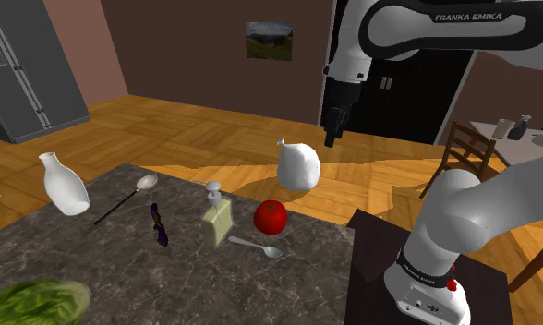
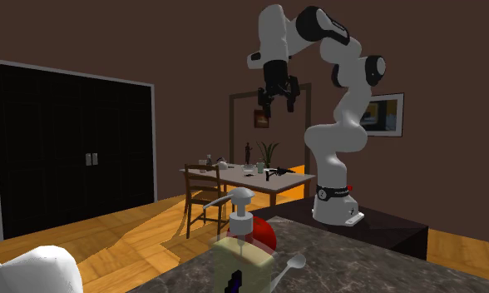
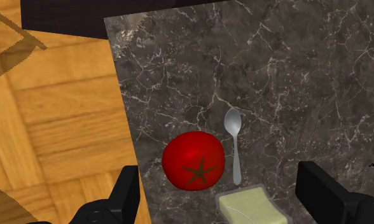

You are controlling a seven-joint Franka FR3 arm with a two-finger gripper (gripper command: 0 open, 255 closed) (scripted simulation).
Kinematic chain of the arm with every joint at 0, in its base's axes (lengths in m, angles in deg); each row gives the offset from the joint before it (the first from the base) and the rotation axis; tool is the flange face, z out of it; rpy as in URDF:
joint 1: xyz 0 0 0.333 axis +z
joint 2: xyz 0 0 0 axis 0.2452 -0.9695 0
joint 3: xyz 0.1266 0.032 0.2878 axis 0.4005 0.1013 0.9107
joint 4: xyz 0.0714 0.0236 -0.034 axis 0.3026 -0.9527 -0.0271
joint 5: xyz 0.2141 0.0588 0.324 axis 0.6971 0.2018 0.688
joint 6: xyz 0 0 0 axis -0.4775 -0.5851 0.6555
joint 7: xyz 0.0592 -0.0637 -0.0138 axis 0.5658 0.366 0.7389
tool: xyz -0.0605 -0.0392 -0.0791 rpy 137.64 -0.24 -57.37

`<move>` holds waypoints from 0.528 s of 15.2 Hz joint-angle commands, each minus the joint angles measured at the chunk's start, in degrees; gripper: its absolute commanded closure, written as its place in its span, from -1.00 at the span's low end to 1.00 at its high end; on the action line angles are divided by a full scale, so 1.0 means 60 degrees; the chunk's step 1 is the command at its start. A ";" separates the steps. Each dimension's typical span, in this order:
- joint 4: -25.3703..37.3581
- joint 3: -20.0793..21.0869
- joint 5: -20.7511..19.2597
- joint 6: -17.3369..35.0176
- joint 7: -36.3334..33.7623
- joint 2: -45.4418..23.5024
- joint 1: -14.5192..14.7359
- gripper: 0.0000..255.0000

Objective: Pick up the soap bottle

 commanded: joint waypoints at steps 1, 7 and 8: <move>0.0000 0.0000 0.0000 0.0000 0.0000 0.0000 0.0000 -1.00; 0.0617 0.0762 0.0466 0.1236 -0.0828 -0.1903 0.0281 -1.00; 0.0764 0.0879 0.0518 0.1419 -0.0963 -0.2240 0.0319 -1.00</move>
